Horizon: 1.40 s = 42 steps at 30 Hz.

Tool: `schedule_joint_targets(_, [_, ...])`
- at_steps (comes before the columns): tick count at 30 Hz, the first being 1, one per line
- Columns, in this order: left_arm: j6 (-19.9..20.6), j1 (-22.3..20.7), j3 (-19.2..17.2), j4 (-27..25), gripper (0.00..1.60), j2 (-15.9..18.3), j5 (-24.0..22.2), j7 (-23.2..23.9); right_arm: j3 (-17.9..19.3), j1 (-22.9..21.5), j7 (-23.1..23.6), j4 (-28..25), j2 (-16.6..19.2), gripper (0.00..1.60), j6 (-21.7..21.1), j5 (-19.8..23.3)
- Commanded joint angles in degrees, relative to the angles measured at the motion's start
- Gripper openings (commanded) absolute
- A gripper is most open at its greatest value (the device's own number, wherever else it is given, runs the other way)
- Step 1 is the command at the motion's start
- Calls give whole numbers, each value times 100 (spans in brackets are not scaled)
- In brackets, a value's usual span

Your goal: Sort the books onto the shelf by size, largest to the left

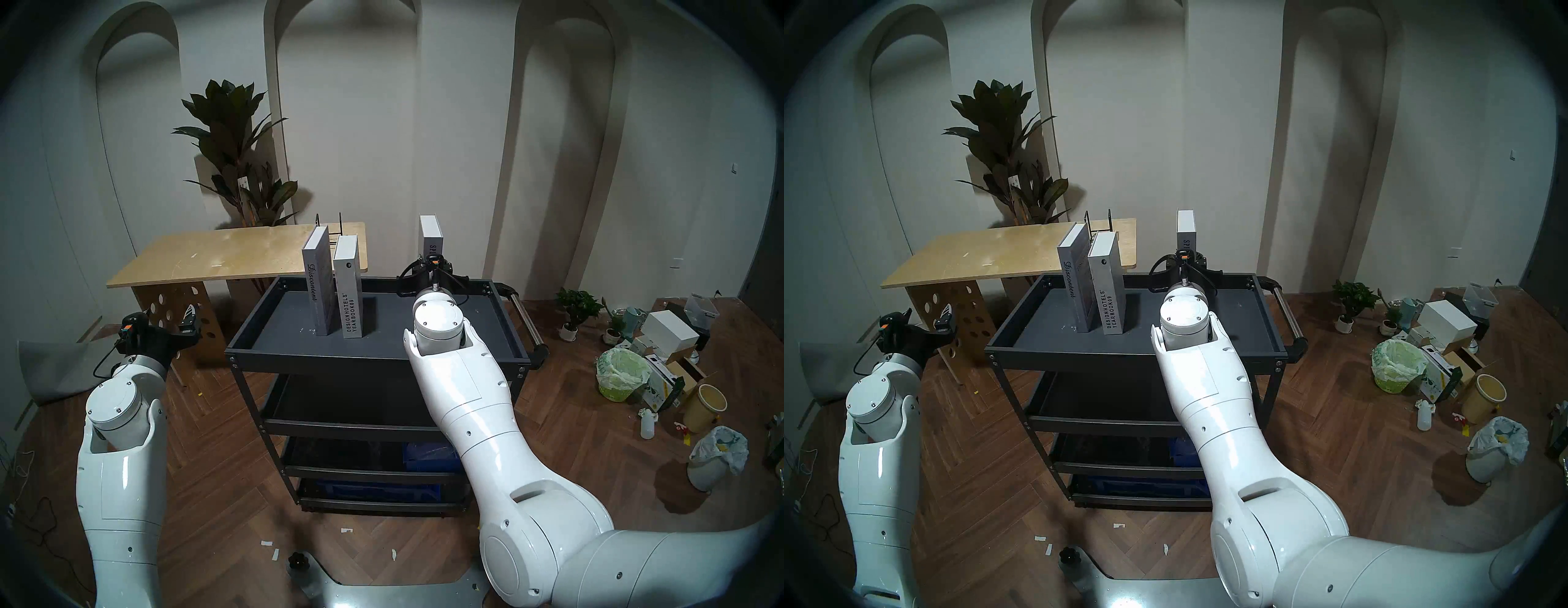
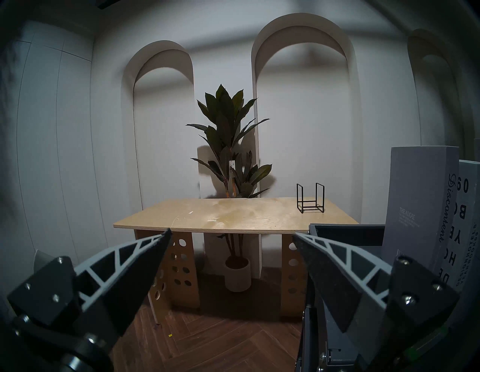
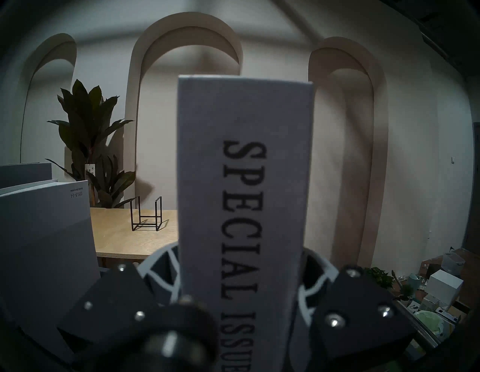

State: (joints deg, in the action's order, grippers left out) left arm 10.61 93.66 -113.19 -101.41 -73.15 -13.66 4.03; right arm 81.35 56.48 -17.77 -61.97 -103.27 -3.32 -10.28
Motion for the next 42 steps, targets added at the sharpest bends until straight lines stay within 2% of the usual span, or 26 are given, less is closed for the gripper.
schedule_joint_targets(1, [-61,-61,48,-138,160,16,41,-2,32,-664,-152,33,-206,0,261,-53])
schedule_joint_targets(4, [-64,-71,80,-155,160,9,68,8,47,-731,-258,-57,-290,0,356,-70])
schedule_joint_targets(5, [-63,-74,95,-162,160,6,76,11,46,-891,-298,23,-319,0,380,-46])
schedule_joint_targets(7, [-62,-80,123,-171,160,1,93,13,28,-818,-373,-202,-408,0,432,-73])
schedule_joint_targets(9, [-60,-86,157,-179,160,-3,107,15,20,-1011,-446,-179,-497,0,472,-34])
schedule_joint_targets(10, [-60,-89,173,-183,160,-6,115,14,10,-946,-485,-321,-551,0,501,-45])
schedule_joint_targets(16, [-44,-103,255,-188,160,-13,153,5,-10,-1247,-765,-592,-861,0,525,26])
schedule_joint_targets(21, [-22,-100,314,-218,160,-36,192,-33,3,-1526,-1124,-892,-1163,0,353,72])
schedule_joint_targets(26, [-9,-71,345,-270,160,-59,213,-88,-66,-1727,-1332,-1004,-1173,0,164,211])
schedule_joint_targets(34, [17,30,348,-435,160,-145,250,-249,-557,-2075,-1641,-989,-1173,0,-286,693])
schedule_joint_targets(42, [-58,95,77,-385,160,-168,387,-538,-1223,-2243,-1850,-848,-1173,0,-574,1332])
